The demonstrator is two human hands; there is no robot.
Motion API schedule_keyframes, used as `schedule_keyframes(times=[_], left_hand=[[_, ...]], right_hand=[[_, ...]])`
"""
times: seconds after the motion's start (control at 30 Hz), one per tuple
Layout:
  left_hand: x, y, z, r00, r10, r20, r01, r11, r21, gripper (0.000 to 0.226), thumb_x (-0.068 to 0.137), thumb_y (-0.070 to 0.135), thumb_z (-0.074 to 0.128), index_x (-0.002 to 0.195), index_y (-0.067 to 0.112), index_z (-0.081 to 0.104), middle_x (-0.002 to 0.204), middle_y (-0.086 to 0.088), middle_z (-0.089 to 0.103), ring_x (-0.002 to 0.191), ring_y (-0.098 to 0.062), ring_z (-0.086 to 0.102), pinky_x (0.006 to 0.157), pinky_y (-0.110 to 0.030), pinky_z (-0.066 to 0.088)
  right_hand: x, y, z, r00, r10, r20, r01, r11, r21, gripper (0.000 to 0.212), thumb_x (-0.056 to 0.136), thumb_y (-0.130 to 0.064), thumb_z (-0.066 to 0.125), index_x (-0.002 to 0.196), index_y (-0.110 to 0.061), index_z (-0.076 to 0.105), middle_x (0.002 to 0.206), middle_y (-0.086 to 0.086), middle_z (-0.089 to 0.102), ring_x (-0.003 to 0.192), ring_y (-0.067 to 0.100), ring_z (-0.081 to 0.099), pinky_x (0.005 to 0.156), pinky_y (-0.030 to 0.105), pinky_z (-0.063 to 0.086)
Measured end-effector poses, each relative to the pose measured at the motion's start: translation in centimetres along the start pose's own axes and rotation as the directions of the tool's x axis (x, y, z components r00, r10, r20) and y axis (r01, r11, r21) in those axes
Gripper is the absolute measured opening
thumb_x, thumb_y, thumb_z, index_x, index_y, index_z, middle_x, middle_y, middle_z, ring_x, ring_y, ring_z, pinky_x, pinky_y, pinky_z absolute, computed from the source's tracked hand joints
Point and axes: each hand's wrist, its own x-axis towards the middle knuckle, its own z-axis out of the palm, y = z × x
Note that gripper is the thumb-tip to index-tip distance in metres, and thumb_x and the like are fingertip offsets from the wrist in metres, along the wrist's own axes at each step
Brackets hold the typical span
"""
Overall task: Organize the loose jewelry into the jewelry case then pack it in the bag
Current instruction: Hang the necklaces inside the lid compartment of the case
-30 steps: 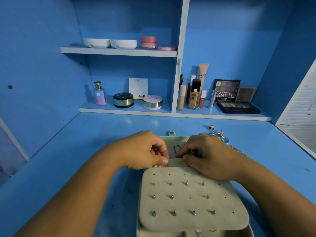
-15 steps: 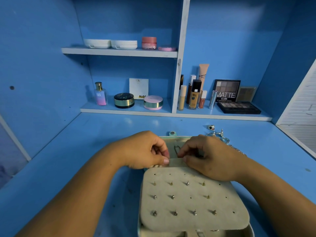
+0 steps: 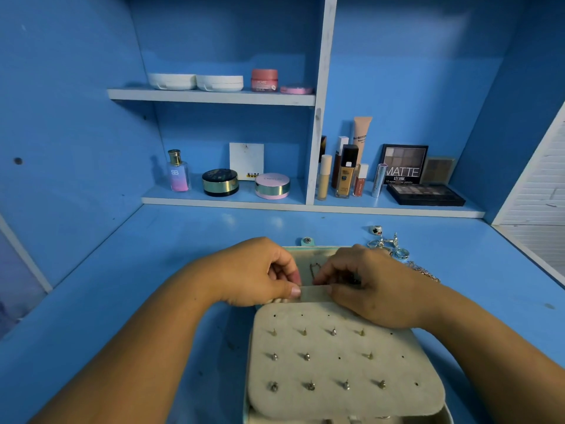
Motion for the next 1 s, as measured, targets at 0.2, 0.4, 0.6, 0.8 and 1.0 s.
schedule_keyframes(times=[0.2,0.4,0.6,0.8,1.0], left_hand=[[0.1,-0.3,0.1,1.000,0.011,-0.018,-0.011,1.000,0.019,0.011,0.085,0.026,0.073,0.076,0.030,0.069,0.070,0.010,0.066,0.055,0.005,0.050,0.055,-0.010,0.041],[0.3,-0.6,0.6,0.990,0.044,-0.133,-0.032,0.996,0.088,0.013,0.078,0.032,0.079,0.085,0.031,0.069,0.081,0.012,0.064,0.066,0.005,0.053,0.065,-0.011,0.045],[0.5,-0.8,0.7,0.961,0.136,-0.240,-0.081,0.971,0.226,0.032,0.074,0.047,0.077,0.098,0.048,0.056,0.106,0.020,0.050,0.107,0.000,0.046,0.096,-0.027,0.042],[0.9,-0.8,1.4,0.977,0.090,-0.194,-0.056,0.983,0.174,0.059,0.079,0.050,0.072,0.132,0.040,0.049,0.123,0.025,0.043,0.117,0.003,0.045,0.105,-0.030,0.040],[1.2,-1.0,1.4,0.977,0.080,-0.196,-0.041,0.980,0.192,0.065,0.078,0.051,0.073,0.136,0.032,0.049,0.126,0.024,0.043,0.118,0.003,0.046,0.106,-0.026,0.039]], right_hand=[[-0.6,1.3,-2.5,0.976,0.095,-0.198,-0.080,0.993,0.083,0.016,0.087,-0.021,0.063,0.093,-0.034,0.068,0.088,-0.019,0.061,0.083,-0.003,0.055,0.064,0.012,0.044],[-1.9,6.9,-5.4,0.877,0.371,-0.306,-0.415,0.905,-0.093,0.008,0.088,-0.032,0.062,0.095,-0.033,0.066,0.093,-0.010,0.061,0.079,0.006,0.052,0.064,0.025,0.039],[-3.1,7.8,-6.3,0.784,0.598,-0.168,-0.620,0.771,-0.148,0.012,0.084,-0.037,0.064,0.085,-0.026,0.062,0.086,-0.006,0.061,0.077,0.012,0.055,0.069,0.031,0.045],[-3.0,7.7,-6.1,0.778,0.625,-0.068,-0.624,0.752,-0.212,0.019,0.085,-0.038,0.066,0.082,-0.019,0.064,0.083,-0.001,0.065,0.073,0.012,0.056,0.063,0.026,0.043],[-3.0,7.9,-6.1,0.793,0.605,-0.075,-0.606,0.769,-0.203,0.022,0.089,-0.033,0.061,0.084,-0.011,0.066,0.084,0.007,0.066,0.066,0.016,0.051,0.063,0.030,0.045]])
